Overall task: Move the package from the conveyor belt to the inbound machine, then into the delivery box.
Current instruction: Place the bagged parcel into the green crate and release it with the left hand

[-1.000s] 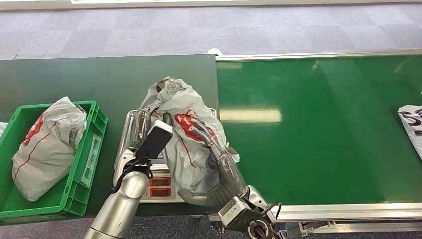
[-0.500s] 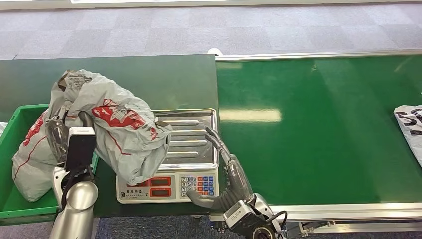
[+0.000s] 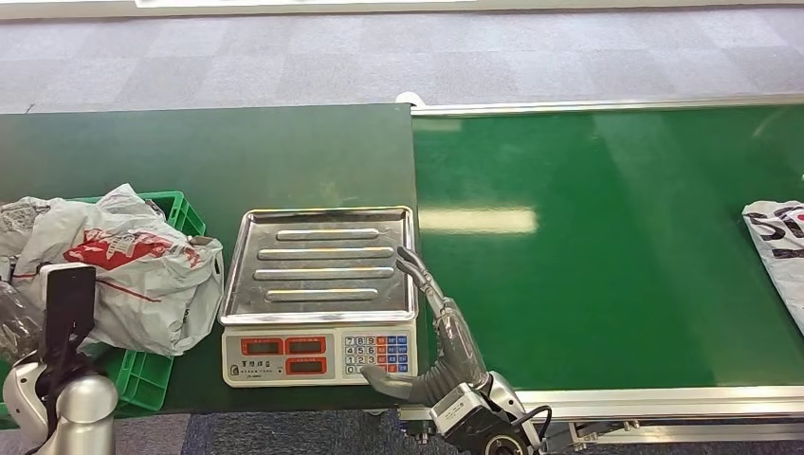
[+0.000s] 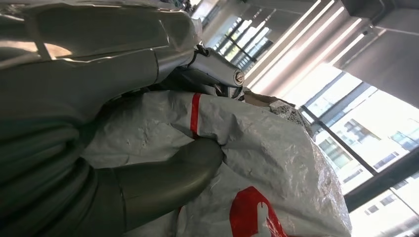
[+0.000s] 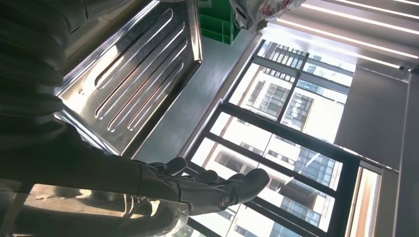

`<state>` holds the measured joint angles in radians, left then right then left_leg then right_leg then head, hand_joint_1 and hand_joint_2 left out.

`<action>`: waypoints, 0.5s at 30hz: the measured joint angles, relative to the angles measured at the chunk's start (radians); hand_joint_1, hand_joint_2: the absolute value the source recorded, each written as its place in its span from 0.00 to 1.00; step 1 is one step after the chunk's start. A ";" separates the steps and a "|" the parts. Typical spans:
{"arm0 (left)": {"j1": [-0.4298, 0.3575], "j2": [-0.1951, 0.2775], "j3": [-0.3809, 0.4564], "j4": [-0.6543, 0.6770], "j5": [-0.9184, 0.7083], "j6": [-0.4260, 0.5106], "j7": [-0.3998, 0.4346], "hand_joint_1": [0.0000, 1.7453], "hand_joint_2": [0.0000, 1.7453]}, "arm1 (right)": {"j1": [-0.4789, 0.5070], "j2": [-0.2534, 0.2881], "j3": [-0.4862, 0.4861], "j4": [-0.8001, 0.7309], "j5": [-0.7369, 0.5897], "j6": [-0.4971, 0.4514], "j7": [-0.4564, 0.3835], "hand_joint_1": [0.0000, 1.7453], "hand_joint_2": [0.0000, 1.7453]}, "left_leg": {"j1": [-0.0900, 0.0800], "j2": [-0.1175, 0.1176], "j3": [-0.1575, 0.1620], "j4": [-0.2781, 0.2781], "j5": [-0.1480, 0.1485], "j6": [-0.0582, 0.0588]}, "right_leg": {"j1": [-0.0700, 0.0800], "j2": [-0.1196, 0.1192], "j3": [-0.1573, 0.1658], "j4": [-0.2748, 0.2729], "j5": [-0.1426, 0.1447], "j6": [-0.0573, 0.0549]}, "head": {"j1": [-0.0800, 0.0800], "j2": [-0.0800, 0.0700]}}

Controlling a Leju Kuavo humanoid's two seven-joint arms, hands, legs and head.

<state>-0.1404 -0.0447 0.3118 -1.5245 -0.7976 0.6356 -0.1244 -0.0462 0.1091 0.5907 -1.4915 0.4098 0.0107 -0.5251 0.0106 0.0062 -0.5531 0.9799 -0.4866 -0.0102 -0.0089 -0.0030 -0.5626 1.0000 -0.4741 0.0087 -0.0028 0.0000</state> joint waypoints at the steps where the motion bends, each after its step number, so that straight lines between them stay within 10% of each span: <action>1: -0.004 0.003 0.018 0.016 -0.023 0.019 0.001 0.00 1.00 | 0.000 0.000 0.000 0.000 0.000 -0.001 0.000 0.00 1.00 | 0.000 0.000 0.000 0.000 0.000 0.000 | 0.000 0.000 0.000 0.000 0.000 0.000 | 0.000 0.000; 11: -0.038 -0.011 0.142 0.091 -0.084 0.055 -0.053 0.00 1.00 | -0.001 0.000 0.010 0.009 -0.002 -0.009 0.003 0.00 1.00 | 0.000 0.000 0.000 0.000 0.000 0.000 | 0.000 0.000 0.000 0.000 0.000 0.000 | 0.000 0.000; 15: -0.025 -0.027 0.132 0.054 0.321 -0.032 -0.255 0.00 1.00 | 0.000 -0.001 0.010 0.012 -0.002 -0.026 0.003 0.00 1.00 | 0.000 0.000 0.000 0.000 0.000 0.000 | 0.000 0.000 0.000 0.000 0.000 0.000 | 0.000 0.000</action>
<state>-0.1651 -0.0721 0.4439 -1.4702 -0.4764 0.6039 -0.3792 -0.0466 0.1082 0.6007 -1.4793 0.4083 -0.0149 -0.5217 0.0106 0.0062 -0.5531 0.9800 -0.4865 -0.0102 -0.0090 -0.0030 -0.5626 1.0000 -0.4740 0.0087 -0.0027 0.0000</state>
